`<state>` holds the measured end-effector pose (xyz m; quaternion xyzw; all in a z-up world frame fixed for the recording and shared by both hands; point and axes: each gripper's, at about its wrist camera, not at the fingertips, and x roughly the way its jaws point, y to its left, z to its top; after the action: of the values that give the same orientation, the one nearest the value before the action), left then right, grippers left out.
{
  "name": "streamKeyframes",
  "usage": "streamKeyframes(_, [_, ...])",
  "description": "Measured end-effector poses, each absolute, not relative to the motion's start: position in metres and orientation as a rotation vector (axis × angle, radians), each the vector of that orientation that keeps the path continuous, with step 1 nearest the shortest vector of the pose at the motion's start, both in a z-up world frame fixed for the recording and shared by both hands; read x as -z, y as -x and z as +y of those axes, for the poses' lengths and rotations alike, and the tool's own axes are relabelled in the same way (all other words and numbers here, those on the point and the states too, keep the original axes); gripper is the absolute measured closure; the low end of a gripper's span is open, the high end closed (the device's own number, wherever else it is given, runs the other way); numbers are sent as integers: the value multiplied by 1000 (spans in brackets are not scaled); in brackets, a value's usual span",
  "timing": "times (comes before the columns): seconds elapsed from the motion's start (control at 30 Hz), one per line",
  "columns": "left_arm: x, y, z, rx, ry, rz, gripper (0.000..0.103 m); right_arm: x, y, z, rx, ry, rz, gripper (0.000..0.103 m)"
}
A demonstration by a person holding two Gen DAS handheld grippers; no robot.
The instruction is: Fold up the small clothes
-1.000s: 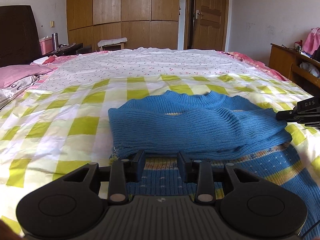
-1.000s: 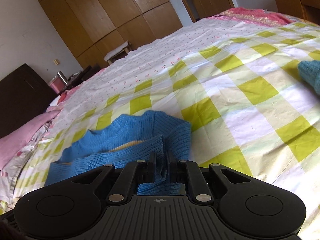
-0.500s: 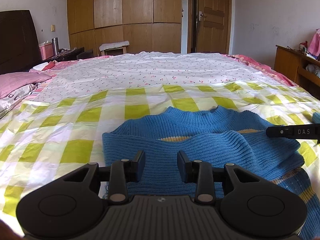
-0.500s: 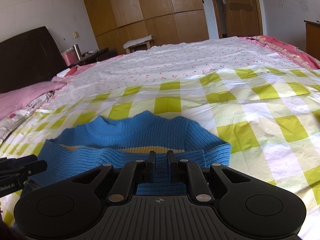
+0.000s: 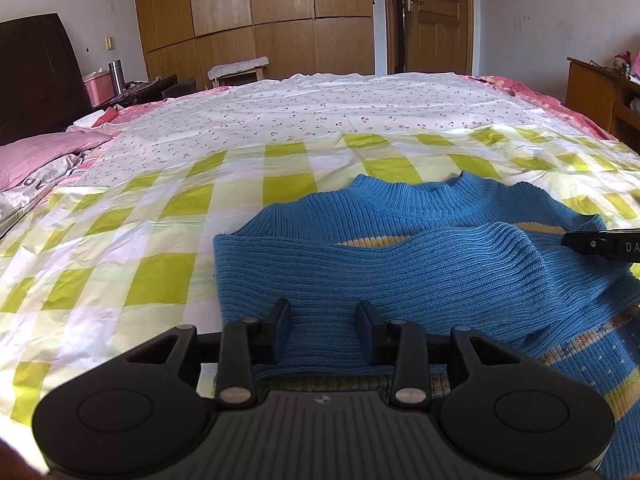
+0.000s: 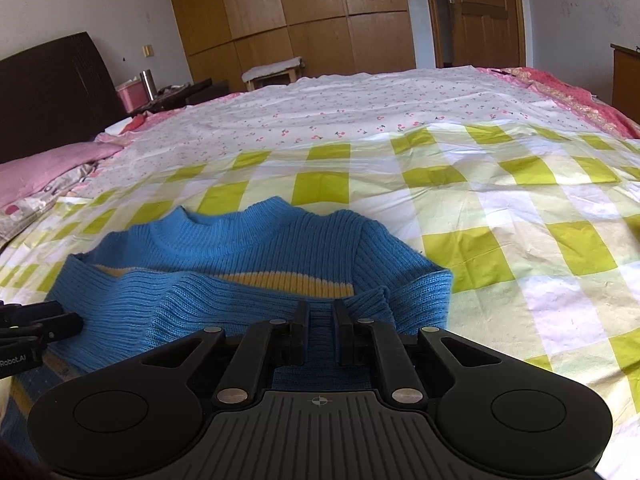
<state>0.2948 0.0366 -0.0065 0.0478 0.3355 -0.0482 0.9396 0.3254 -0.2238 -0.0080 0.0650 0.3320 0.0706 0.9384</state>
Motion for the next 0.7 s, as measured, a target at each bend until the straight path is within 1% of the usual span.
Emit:
streamKeyframes(0.4, [6, -294, 45, 89, -84, 703, 59, 10, -325, -225, -149, -117, 680, 91])
streamKeyframes(0.7, [2, -289, 47, 71, -85, 714, 59, -1, -316, -216, -130, -41, 693, 87])
